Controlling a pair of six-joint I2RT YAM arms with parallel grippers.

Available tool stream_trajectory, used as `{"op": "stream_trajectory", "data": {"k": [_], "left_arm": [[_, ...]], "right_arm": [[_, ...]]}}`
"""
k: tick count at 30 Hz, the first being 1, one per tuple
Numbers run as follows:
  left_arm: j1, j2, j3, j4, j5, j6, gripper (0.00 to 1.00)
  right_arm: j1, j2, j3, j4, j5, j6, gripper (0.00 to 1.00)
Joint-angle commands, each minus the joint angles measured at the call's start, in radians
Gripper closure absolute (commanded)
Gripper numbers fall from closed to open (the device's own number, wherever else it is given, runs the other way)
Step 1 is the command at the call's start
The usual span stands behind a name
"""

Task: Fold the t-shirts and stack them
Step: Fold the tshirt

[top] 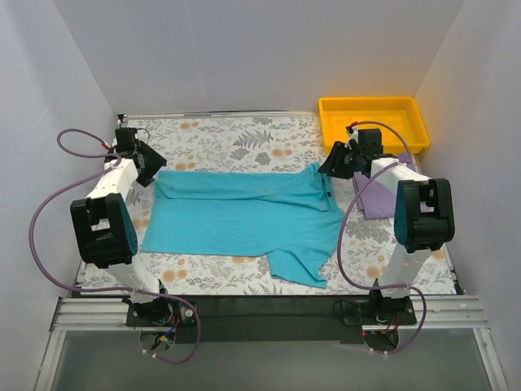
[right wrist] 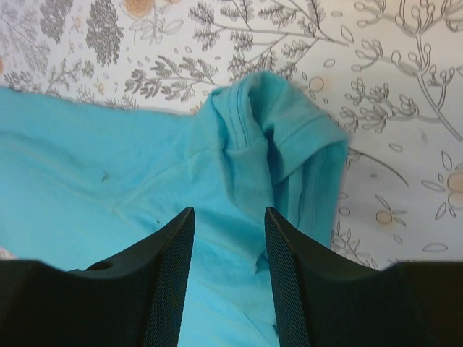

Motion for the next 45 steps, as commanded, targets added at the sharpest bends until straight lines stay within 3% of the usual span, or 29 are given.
{"op": "stream_trajectory", "data": {"k": [1,13,20,23,26,27,28,40,45], "left_arm": [[-0.031,0.024,0.076,0.082,0.017,0.016,0.45],[-0.12,0.211,0.195,0.116,0.011,0.078,0.46],[-0.129,0.259,0.161,0.125,-0.012,0.087,0.47],[-0.131,0.273,0.139,0.13,-0.027,0.084,0.48],[-0.126,0.285,0.124,0.119,-0.061,0.078,0.49],[-0.122,0.286,0.118,0.116,-0.067,0.073,0.49],[-0.116,0.286,0.104,0.113,-0.077,0.059,0.5],[-0.094,0.303,0.055,0.079,-0.086,0.006,0.53],[-0.092,0.299,0.055,0.067,-0.092,-0.004,0.53]], "right_arm": [[0.011,0.021,0.056,0.171,0.0,0.057,0.57],[0.063,0.107,0.061,0.274,0.184,0.151,0.57],[0.071,0.158,0.069,0.3,0.203,0.177,0.6],[0.069,0.168,0.061,0.311,0.204,0.184,0.67],[0.068,0.152,0.041,0.312,0.215,0.181,0.84],[0.066,0.141,0.03,0.312,0.221,0.178,0.95],[0.065,0.117,0.009,0.312,0.233,0.174,0.99],[0.043,-0.121,-0.203,0.302,0.344,0.224,0.99],[0.036,-0.132,-0.247,0.234,0.358,0.252,0.99]]}}
